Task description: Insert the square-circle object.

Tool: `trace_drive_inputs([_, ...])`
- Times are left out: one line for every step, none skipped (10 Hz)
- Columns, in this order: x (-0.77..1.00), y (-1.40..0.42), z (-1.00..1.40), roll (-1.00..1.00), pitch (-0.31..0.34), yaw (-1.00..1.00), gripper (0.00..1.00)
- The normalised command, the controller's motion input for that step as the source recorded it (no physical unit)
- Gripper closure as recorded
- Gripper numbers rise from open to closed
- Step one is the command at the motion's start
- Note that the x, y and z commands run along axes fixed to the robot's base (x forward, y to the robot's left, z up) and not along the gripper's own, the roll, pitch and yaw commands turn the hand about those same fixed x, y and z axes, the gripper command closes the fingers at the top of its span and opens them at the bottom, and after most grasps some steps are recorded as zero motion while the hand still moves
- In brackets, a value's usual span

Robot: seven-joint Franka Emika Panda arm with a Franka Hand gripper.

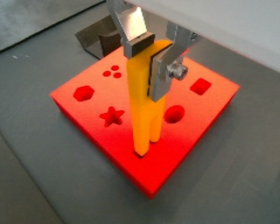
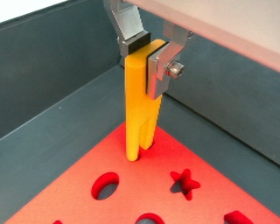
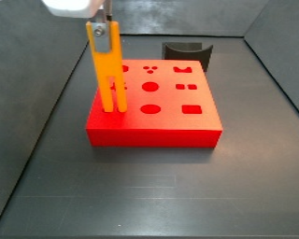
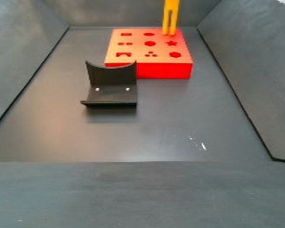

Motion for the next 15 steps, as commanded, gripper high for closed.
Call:
trace_drive_inputs([-0.03,-0.04,0.00,0.00,-0.056,0.05,1.00])
trace_drive_inputs([0.01,-0.13,-0.05,0.00,-0.020,0.14,1.00])
trace_drive_inputs([0.13,-0.10,-0.15,0.00,0.000,0.09,1.00])
trace_drive_inputs([0.23,-0.10,-0.37,0.00,0.043,0.00,1.00])
trace_drive_inputs([0.28,-0.09,-0.55,0.08,0.153,-0.09,1.00])
trace_drive_inputs([0.26,-0.14,-0.60,0.05,0.234,-0.15,1.00])
trace_drive_inputs([0.23,-0.11,-0.56,0.06,0.216,-0.17,1.00])
trace_drive_inputs([0.24,-0.09,-0.51,0.13,0.234,-0.15,1.00])
trace_drive_inputs([0.18,-0.07,-0.51,0.11,0.200,-0.09,1.00])
trace_drive_inputs([0.07,-0.06,-0.52,0.11,0.154,-0.07,1.00])
trace_drive_inputs([0.01,-0.19,-0.39,0.23,0.146,0.00,1.00])
trace_drive_inputs([0.00,-0.14,-0.41,0.19,0.089,0.00,1.00])
trace_drive_inputs([0.00,-0.07,-0.34,0.10,0.033,0.00,1.00])
trace_drive_inputs([0.00,-0.08,-0.46,0.09,0.000,0.00,1.00])
trace_drive_inputs([0.00,-0.01,-0.27,0.04,0.000,0.00,1.00])
